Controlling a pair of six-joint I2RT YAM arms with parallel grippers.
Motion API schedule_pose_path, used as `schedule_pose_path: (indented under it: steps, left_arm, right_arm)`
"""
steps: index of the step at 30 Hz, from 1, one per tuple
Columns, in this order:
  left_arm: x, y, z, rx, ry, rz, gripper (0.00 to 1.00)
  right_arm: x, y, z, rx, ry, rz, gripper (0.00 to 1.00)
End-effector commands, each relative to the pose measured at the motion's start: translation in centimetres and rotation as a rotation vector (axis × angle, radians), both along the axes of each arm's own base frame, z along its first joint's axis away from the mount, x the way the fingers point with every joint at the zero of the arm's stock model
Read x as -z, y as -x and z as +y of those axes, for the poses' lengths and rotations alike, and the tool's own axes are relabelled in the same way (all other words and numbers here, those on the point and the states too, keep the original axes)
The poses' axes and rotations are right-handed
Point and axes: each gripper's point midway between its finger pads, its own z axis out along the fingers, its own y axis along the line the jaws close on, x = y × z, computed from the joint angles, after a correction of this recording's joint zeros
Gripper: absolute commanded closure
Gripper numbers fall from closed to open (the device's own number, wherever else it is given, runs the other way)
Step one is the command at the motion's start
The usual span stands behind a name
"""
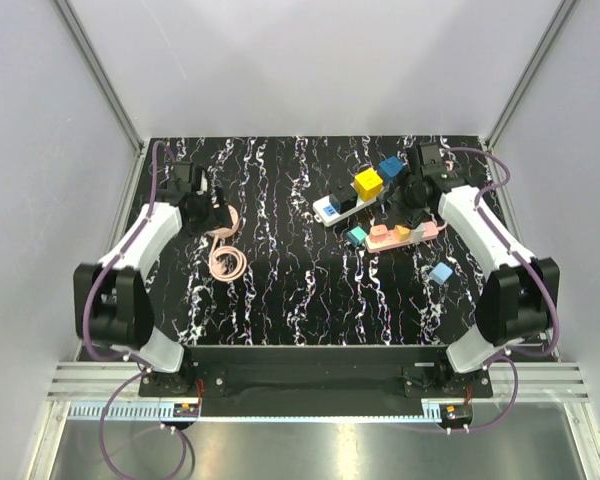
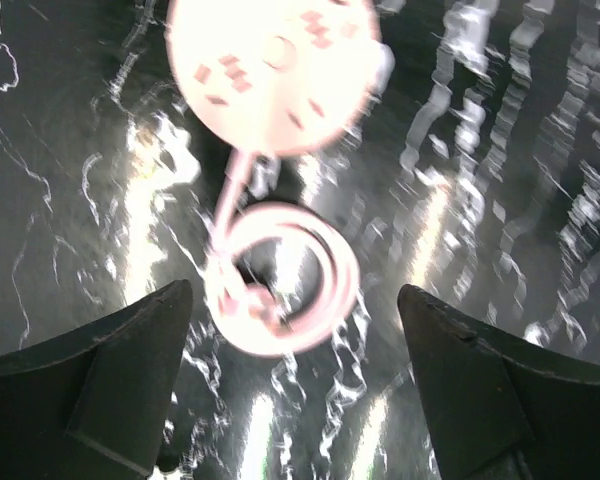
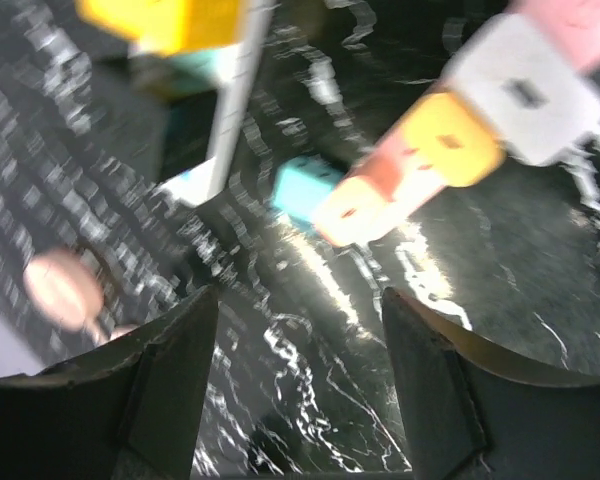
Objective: Insert the plug
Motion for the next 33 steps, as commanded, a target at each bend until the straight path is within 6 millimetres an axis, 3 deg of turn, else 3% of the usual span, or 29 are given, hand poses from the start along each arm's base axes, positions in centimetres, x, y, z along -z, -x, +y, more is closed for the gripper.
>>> schedule_pose_path:
  steps: [1, 5, 9, 12, 16, 17, 20, 24, 26, 27, 30, 31, 33]
  left_arm:
    - [-0.3, -4.0, 1.2, -0.039, 0.063, -0.007, 0.14]
    - [2.5, -5.3, 1.3, -0.017, 0.039, 0.073, 0.18]
    - [6.0, -4.0, 1.8, -0.045, 0.007, 0.168, 0.26]
    - [7.7, -2.8, 1.3, -0.033, 0.003, 0.220, 0.33]
    - [9.1, -1.2, 0.2, -0.019, 0.032, 0.261, 0.54]
    - [9.1, -1.0, 0.1, -0.020, 0.031, 0.261, 0.64]
    - [9.1, -0.2, -1.0, 0.004, 0.041, 0.259, 0.78]
    - [9.8, 2.1, -1.4, 0.011, 0.042, 0.289, 0.85]
    - [9.6, 2.7, -1.5, 0.004, 0.047, 0.288, 0.83]
    - [9.0, 3.0, -1.6, 0.003, 0.052, 0.272, 0.69]
    - [7.1, 3.3, -1.5, -0.009, 0.062, 0.214, 0.52]
    - [6.5, 3.2, -1.6, -0.007, 0.070, 0.197, 0.36]
    - [4.6, 3.0, -1.8, 0.008, 0.085, 0.141, 0.30]
  right_arm:
    - [-2.5, 0.0, 4.3, -0.280, -0.095, -0.169, 0.26]
    - [-2.2, 0.6, 5.7, -0.381, -0.105, -0.186, 0.22]
    - [-1.9, 0.3, 6.0, -0.450, -0.049, -0.205, 0.24]
    - [-0.5, 0.1, 5.9, -0.527, 0.095, -0.174, 0.30]
    - [1.4, -0.8, 6.2, -0.619, 0.180, -0.143, 0.33]
    - [1.7, -1.1, 6.4, -0.657, 0.201, -0.148, 0.34]
    - [4.4, -2.1, 6.8, -0.727, 0.255, -0.104, 0.34]
    - [5.7, -3.3, 6.5, -0.748, 0.310, -0.070, 0.34]
    - [6.7, -3.4, 6.9, -0.790, 0.319, -0.048, 0.34]
    - [6.6, -3.6, 7.3, -0.807, 0.315, -0.052, 0.34]
    - [7.9, -3.5, 7.5, -0.856, 0.351, -0.009, 0.34]
    - [8.2, -3.6, 7.4, -0.860, 0.372, 0.000, 0.34]
    - [9.3, -3.4, 7.5, -0.888, 0.380, 0.033, 0.35]
